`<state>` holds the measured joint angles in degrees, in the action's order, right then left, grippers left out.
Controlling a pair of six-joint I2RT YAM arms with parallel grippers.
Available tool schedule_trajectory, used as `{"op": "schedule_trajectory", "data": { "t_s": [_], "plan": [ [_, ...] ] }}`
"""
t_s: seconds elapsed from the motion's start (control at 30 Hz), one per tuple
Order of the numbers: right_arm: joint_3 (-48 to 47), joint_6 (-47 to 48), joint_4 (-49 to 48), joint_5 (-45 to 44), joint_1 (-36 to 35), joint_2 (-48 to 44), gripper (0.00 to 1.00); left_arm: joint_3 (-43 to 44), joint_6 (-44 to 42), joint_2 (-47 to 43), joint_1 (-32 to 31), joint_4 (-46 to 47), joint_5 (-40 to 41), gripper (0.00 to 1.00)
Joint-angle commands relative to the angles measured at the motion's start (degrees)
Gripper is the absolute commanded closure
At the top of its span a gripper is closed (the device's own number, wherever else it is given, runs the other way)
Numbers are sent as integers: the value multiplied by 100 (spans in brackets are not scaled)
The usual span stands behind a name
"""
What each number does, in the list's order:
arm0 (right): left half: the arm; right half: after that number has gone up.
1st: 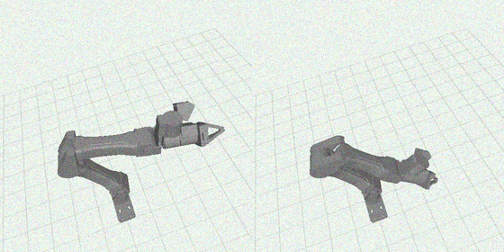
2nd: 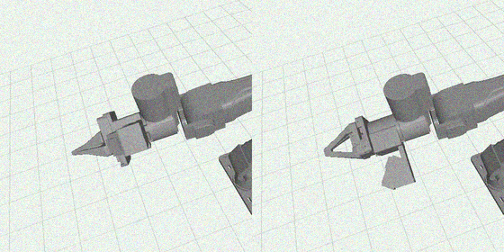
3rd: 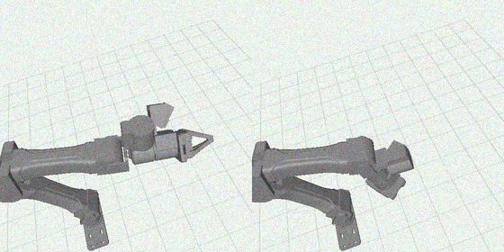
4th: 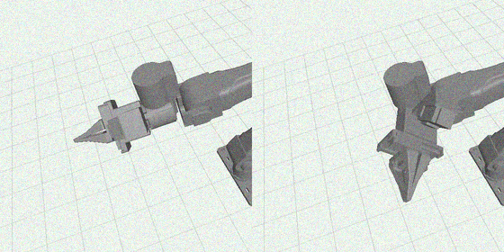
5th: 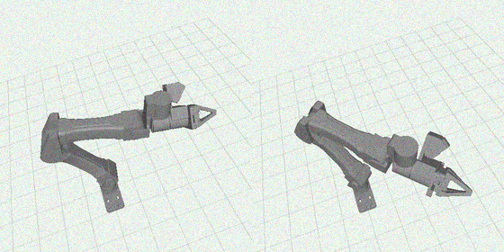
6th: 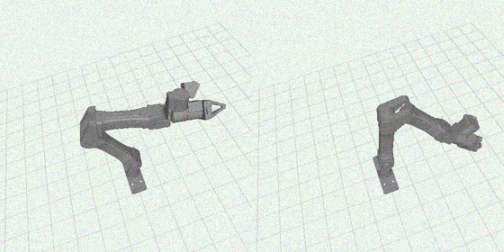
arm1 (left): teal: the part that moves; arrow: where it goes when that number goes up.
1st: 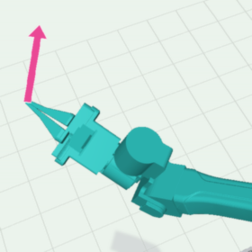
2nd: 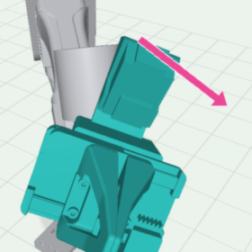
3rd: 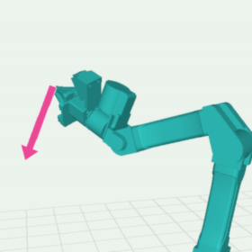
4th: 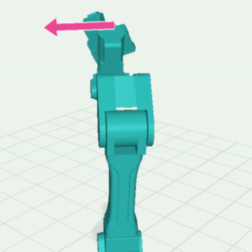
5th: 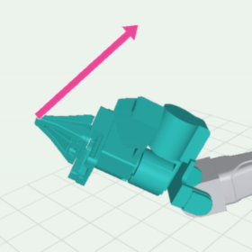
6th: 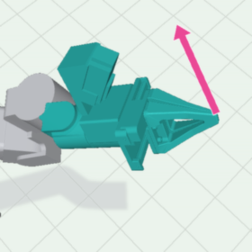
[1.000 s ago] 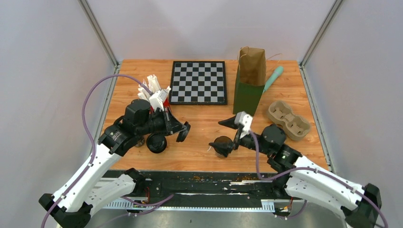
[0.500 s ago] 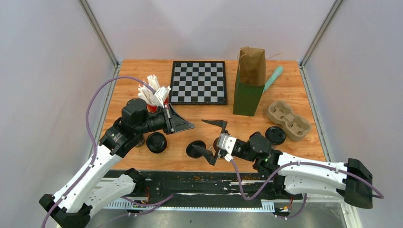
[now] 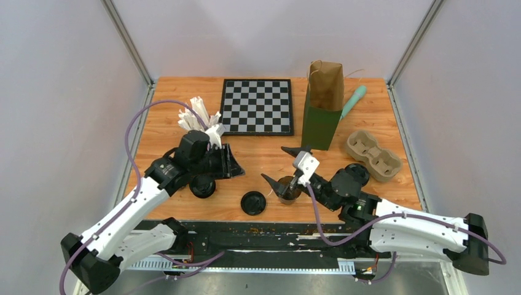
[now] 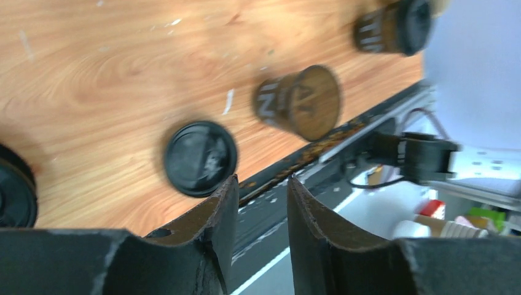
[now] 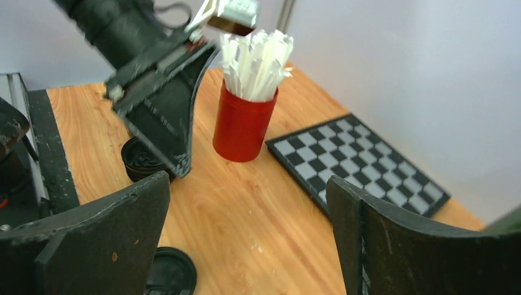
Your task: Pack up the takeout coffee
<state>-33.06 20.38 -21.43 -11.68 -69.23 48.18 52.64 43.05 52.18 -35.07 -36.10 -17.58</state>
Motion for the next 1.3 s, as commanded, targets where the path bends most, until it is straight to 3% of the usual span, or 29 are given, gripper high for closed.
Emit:
{"op": "schedule_trajectory", "data": {
  "t_s": [0.0, 0.13, 0.27, 0.43, 0.93, 1.0, 1.27],
  "plan": [
    [-524, -1729, 1823, -1025, -24, -507, 3, -358, -520, 382, -332, -164, 741, 56],
    [-804, -2910, 2940, -1641, -24, -801, 3, -413, -687, 1173, -727, -10, 1194, 55],
    [-851, -3336, 3570, -1683, -24, -1109, 3, -439, -886, 1859, -905, 127, 1682, 55],
    [-868, -3538, 4011, -1916, -28, -1541, 4, -647, -1093, 2378, -1054, 861, 1451, 51],
    [-905, -3690, 4499, -2172, -22, -1808, 4, -562, -1453, 3454, -1359, 902, 2019, 48],
    [-887, -3708, 4483, -2165, -21, -1804, 4, -563, -1451, 3513, -1393, 894, 2022, 53],
    [-756, -3876, 4336, -1838, -24, -1655, 4, -381, -1361, 3130, -1424, 603, 2070, 93]
  ]
}}
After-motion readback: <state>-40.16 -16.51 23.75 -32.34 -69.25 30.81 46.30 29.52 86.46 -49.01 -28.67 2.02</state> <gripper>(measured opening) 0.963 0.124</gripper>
